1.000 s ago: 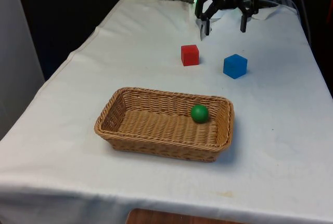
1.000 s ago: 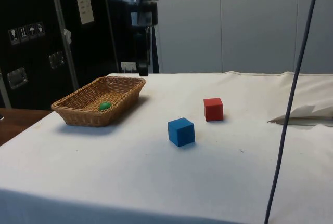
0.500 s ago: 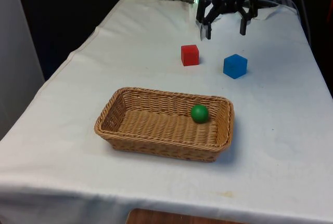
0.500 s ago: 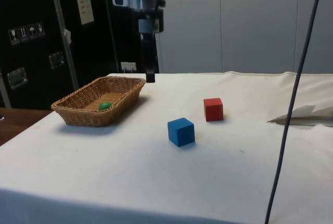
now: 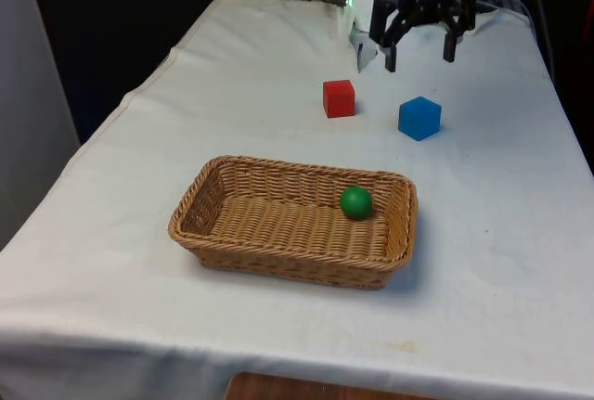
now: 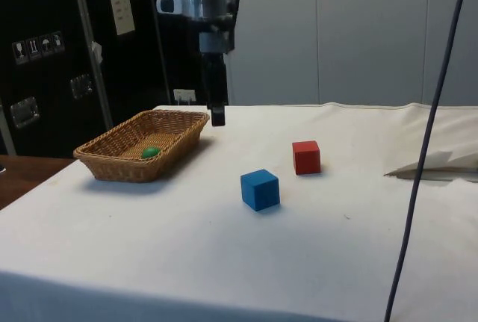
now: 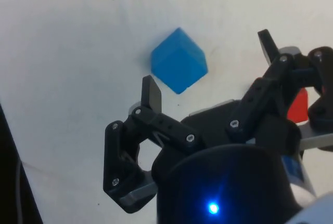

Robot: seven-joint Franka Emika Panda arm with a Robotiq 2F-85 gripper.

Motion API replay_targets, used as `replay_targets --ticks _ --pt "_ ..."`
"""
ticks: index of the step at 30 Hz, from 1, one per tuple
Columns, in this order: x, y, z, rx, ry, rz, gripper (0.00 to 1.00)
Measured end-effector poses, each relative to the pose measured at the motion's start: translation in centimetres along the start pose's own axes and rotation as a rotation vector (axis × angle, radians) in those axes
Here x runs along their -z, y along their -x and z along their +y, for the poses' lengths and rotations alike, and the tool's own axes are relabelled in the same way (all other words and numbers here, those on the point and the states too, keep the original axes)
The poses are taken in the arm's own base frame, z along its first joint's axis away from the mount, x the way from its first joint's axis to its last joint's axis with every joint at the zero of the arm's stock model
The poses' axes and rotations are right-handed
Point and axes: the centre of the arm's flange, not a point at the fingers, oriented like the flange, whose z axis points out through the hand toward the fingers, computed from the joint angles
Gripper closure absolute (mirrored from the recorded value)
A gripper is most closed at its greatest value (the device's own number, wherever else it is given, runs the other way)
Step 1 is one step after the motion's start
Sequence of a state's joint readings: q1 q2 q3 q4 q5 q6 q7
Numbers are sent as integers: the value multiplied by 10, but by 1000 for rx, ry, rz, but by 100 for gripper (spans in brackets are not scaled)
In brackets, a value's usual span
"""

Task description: Place all non-red objects into the basket.

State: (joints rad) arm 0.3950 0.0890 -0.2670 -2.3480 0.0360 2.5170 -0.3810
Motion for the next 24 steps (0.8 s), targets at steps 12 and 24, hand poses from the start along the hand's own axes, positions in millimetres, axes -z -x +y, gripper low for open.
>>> replay_targets --ticks 12,24 --pt "-16 6 -31 54 -17 -23 0" --pt "-38 21 -53 99 -22 -31 0"
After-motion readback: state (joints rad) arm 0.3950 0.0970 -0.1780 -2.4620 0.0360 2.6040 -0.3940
